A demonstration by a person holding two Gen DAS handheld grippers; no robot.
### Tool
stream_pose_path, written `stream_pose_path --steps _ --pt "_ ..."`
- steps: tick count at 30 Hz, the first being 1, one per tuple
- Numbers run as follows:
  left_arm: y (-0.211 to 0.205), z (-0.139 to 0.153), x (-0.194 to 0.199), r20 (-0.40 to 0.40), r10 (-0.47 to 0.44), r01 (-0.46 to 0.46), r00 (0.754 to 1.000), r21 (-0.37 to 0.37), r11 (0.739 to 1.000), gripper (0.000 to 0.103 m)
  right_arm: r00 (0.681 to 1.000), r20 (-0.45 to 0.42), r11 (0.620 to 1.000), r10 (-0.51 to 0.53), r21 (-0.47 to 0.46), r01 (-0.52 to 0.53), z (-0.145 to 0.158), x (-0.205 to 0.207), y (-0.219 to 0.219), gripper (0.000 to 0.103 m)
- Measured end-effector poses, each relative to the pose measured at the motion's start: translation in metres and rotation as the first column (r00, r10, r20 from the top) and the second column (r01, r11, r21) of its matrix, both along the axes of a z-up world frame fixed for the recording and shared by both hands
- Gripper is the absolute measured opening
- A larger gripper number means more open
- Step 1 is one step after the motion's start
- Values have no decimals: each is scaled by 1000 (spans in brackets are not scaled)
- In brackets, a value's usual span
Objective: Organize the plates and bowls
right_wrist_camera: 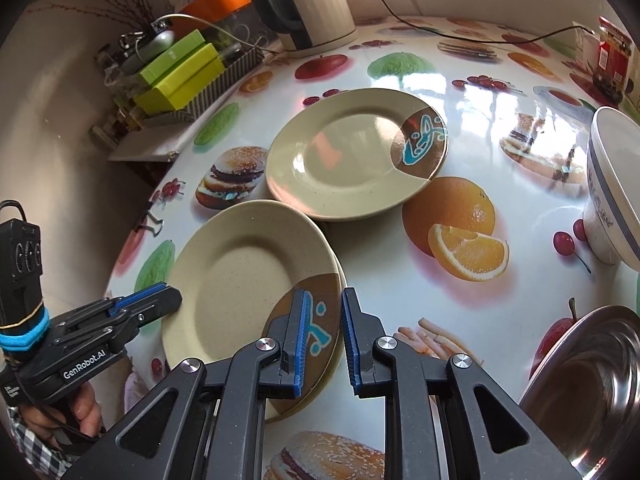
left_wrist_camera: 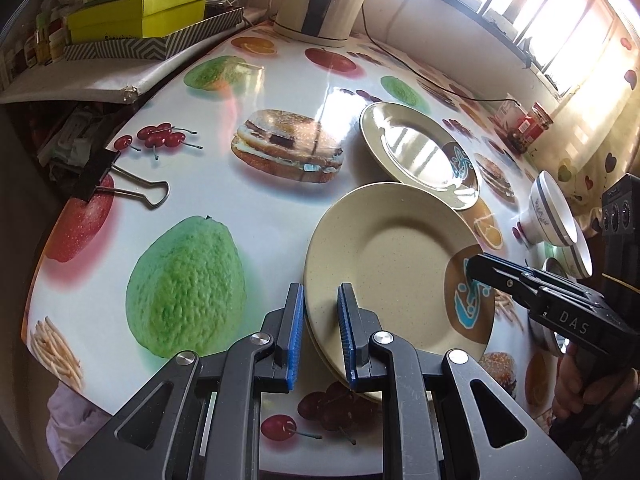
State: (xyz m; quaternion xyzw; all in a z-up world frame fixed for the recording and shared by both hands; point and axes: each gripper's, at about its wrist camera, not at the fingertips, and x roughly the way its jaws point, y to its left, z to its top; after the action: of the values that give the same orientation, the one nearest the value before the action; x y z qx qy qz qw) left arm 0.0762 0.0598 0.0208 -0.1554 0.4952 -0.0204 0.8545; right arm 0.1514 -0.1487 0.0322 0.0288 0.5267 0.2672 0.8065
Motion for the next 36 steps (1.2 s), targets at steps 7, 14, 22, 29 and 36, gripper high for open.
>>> stream_pose_path --steps 7,14,22,29,36 --pt "1 3 0 11 -2 2 1000 -4 1000 18 1000 0 1000 -2 -2 2 0 0 -1 20" --pt "6 10 8 26 -9 10 1000 -7 1000 18 1000 -2 1000 -21 5 21 0 2 -5 30" --pt "0 29 32 69 -42 43 997 -9 999 24 996 39 996 -82 22 81 22 18 -22 39" --pt "-2 41 63 89 -59 61 994 -15 998 26 987 79 990 -139 29 137 41 48 -35 44" --pt "-3 41 98 69 -81 83 994 -18 996 26 983 67 985 -171 22 170 38 78 -42 44"
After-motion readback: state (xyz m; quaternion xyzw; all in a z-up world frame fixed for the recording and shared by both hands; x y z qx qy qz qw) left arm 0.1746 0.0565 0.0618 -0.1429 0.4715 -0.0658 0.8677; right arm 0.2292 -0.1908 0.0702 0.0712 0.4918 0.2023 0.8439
